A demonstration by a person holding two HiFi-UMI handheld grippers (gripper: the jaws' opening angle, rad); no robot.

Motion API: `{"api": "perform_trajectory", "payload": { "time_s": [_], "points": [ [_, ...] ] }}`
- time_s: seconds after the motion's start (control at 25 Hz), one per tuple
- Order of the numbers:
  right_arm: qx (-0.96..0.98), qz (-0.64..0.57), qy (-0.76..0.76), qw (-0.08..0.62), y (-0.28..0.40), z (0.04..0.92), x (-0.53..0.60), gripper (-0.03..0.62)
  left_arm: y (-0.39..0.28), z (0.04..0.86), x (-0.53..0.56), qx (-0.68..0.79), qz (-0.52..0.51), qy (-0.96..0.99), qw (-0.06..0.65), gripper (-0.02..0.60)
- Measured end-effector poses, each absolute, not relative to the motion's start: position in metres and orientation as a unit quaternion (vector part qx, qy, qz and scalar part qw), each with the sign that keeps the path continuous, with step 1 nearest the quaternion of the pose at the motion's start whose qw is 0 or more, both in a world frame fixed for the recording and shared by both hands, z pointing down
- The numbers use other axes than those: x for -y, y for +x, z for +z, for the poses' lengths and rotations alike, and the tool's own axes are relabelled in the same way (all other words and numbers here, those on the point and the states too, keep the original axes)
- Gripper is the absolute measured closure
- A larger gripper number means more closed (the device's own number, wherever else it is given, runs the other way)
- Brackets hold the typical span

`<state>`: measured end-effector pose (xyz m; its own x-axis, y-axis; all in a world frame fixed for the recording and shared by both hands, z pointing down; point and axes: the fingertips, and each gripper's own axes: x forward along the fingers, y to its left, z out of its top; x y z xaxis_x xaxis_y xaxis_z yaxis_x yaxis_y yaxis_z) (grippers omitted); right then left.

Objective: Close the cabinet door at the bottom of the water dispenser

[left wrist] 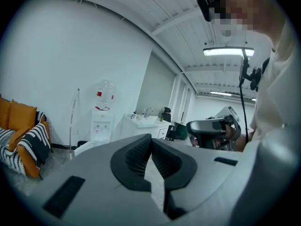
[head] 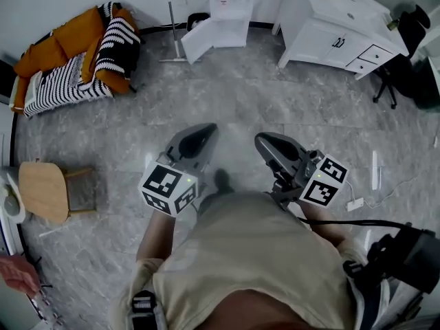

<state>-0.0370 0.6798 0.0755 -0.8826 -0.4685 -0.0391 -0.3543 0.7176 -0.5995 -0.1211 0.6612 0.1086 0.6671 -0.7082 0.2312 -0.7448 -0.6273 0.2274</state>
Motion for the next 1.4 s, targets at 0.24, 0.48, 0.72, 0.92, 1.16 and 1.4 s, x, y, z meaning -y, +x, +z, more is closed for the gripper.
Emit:
{"api": "perform_trajectory", "payload": {
  "time_s": [0.24,0.48,0.72,0.92,1.16,1.4],
  "points": [
    [-0.921,-0.303,-0.232,0.083,-0.080,0.074,-0.652,0.580,-0.161,0.110,-0.635,0.393,0.049,0.904,0.160,0.589],
    [-0.918,-0.315,-0.228,0.075,-0.096,0.080,-0.632,0.580,-0.170,0.112,-0.622,0.398,0.039,0.902,0.162,0.589],
    [-0.915,-0.337,-0.208,0.080,-0.102,0.081,-0.605,0.580,-0.172,0.109,-0.603,0.408,0.050,0.896,0.166,0.589],
    [-0.912,-0.353,-0.187,0.091,-0.101,0.086,-0.574,0.580,-0.163,0.104,-0.573,0.415,0.057,0.894,0.159,0.589],
    [-0.879,-0.426,-0.179,0.120,-0.069,0.107,-0.519,0.580,-0.130,0.109,-0.531,0.407,0.081,0.895,0.164,0.589],
    [-0.843,-0.500,-0.150,0.128,-0.032,0.123,-0.480,0.580,-0.077,0.107,-0.490,0.397,0.094,0.895,0.179,0.589]
  ]
}}
